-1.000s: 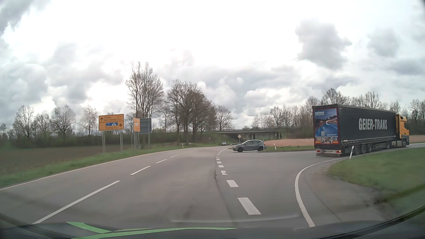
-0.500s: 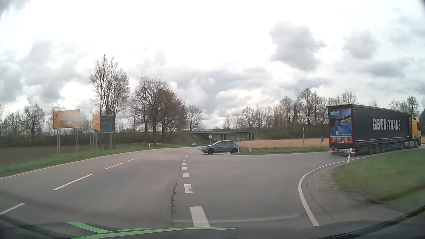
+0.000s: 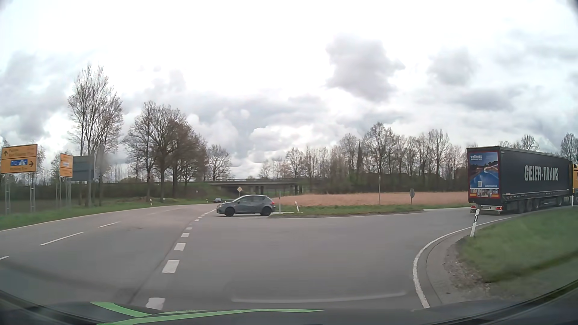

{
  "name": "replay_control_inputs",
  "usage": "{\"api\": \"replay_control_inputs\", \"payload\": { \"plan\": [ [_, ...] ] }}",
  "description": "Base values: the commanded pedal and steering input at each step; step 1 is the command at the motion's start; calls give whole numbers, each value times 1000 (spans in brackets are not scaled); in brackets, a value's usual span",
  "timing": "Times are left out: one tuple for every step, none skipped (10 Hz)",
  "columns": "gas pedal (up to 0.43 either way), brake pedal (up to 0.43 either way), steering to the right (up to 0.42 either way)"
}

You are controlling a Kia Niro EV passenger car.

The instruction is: Follow the waypoints while adhering to traffic rules and regulations

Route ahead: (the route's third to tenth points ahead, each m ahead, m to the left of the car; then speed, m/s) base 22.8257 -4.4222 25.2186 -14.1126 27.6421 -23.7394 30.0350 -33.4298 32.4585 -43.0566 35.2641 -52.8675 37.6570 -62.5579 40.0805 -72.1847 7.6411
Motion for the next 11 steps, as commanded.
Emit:
{"api": "replay_control_inputs", "payload": {
  "plan": [
    [67,0,150],
    [67,0,156],
    [79,0,159],
    [79,0,166],
    [79,0,175],
    [79,0,184],
    [79,0,185],
    [79,0,185],
    [79,0,189],
    [87,0,195],
    [98,0,202]
  ]
}}
